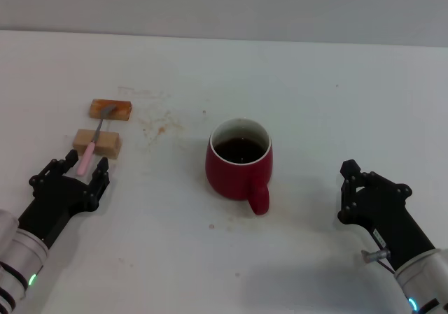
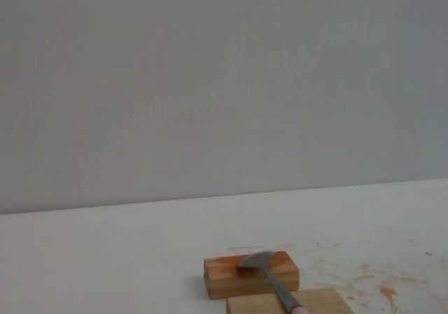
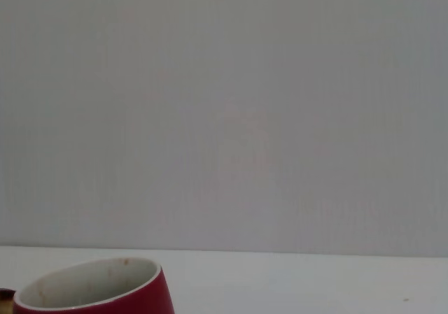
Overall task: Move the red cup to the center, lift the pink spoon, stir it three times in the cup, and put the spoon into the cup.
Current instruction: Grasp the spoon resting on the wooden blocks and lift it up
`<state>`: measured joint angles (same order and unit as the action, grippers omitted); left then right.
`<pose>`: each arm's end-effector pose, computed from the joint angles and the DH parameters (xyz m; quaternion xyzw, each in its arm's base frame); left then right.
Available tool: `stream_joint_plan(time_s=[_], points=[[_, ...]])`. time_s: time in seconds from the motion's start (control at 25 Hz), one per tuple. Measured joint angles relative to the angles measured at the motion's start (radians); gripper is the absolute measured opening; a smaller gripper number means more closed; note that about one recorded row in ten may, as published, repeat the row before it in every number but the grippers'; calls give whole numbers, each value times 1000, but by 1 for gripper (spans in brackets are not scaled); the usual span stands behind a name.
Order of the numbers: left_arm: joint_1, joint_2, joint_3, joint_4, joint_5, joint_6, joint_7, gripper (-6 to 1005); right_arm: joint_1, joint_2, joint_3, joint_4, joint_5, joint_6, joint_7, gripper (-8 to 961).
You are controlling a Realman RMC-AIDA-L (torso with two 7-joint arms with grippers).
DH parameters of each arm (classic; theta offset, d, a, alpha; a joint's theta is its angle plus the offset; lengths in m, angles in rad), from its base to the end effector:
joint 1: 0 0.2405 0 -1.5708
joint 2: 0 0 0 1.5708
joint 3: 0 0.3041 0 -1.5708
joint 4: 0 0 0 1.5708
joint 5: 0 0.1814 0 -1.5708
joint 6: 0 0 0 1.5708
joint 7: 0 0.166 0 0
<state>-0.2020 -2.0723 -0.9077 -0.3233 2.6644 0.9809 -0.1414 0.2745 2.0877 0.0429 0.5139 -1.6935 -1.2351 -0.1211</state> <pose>-0.3754 0.2801 -0.0776 -0.7745 -0.2743 -0.2168 0.5271 0.3150 0.2561 -0.1162 -0.7594 0.2770 0.2973 0.5082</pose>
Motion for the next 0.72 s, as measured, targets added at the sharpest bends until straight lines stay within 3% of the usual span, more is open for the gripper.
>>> stream_joint_plan(time_s=[0.72], points=[[1, 0, -8, 0, -1, 3, 0, 479, 0, 0, 0, 0, 0, 2, 0, -1]])
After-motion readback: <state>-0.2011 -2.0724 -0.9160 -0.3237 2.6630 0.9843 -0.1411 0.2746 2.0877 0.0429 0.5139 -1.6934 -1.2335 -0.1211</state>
